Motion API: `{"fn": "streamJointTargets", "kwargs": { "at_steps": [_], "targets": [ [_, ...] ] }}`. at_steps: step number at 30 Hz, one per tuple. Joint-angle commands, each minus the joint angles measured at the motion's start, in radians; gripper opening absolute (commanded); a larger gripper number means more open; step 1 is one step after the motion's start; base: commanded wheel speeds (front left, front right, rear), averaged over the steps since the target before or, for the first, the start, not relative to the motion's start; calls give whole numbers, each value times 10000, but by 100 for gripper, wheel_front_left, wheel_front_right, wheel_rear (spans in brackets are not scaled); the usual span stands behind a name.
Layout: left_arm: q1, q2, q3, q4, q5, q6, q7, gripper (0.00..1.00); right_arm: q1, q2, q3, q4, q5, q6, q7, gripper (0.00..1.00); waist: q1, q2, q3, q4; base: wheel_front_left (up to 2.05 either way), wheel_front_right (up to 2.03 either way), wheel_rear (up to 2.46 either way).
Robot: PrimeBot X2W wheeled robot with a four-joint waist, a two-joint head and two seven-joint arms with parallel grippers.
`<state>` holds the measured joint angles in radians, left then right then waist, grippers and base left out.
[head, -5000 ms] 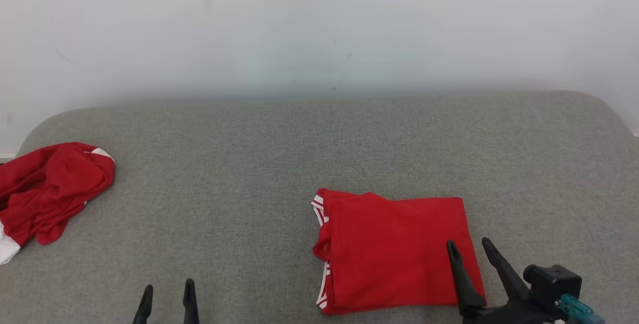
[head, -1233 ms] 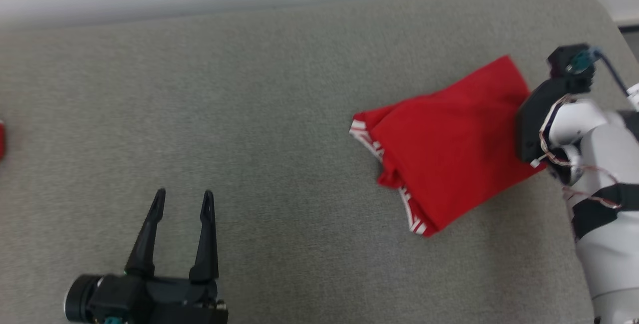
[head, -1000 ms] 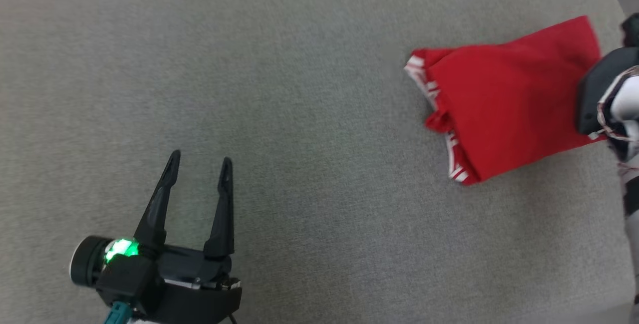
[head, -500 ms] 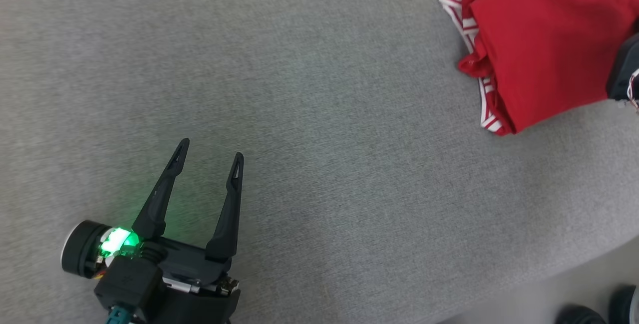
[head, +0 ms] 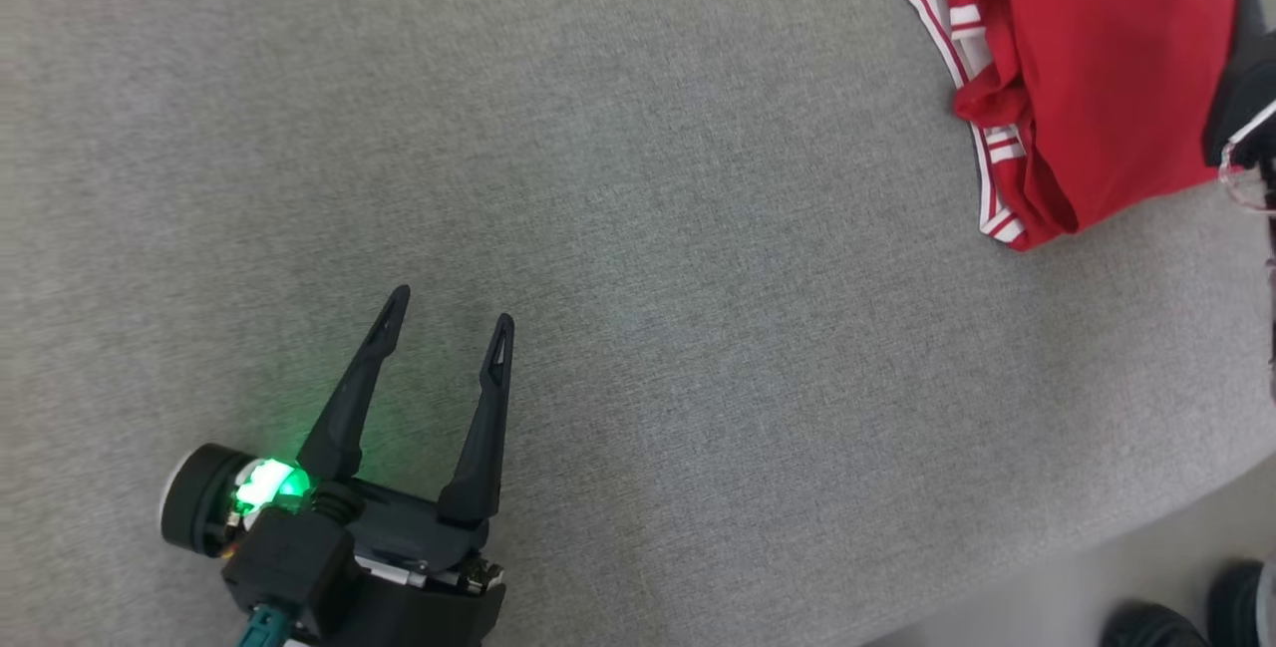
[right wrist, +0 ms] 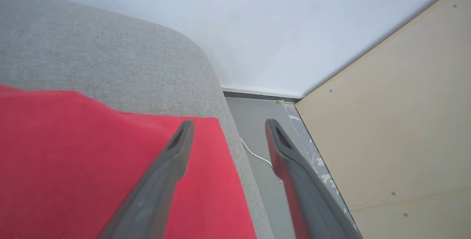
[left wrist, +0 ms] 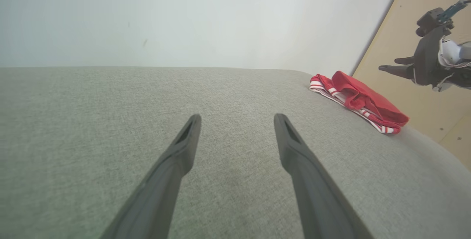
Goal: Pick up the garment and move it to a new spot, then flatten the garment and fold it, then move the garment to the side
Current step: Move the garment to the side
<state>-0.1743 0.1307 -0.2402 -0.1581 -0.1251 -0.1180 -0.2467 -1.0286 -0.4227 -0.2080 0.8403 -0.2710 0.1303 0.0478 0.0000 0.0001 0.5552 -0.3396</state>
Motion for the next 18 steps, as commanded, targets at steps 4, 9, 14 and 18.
{"fn": "streamJointTargets", "kwargs": {
  "at_steps": [4,9,14,18],
  "targets": [
    [197,-157,17,356,-164,135,-151,100,248,217,295,392,635,4,-795,100,0,-1,-1037,737,0,0,0],
    [623,-324,204,908,-168,421,-192,100,1070,916,1393,595,1645,3,-1589,100,0,-1,-2142,1151,0,0,0],
    [1038,-482,450,1107,-242,669,-182,100,1957,1072,2312,221,2742,3,-2209,100,0,-1,-3012,1495,0,0,0],
    [1509,-591,773,1392,-373,840,-183,100,3170,1121,2967,-670,3644,3,-2553,100,0,-1,-3860,1897,0,0,0]
  ]
}}
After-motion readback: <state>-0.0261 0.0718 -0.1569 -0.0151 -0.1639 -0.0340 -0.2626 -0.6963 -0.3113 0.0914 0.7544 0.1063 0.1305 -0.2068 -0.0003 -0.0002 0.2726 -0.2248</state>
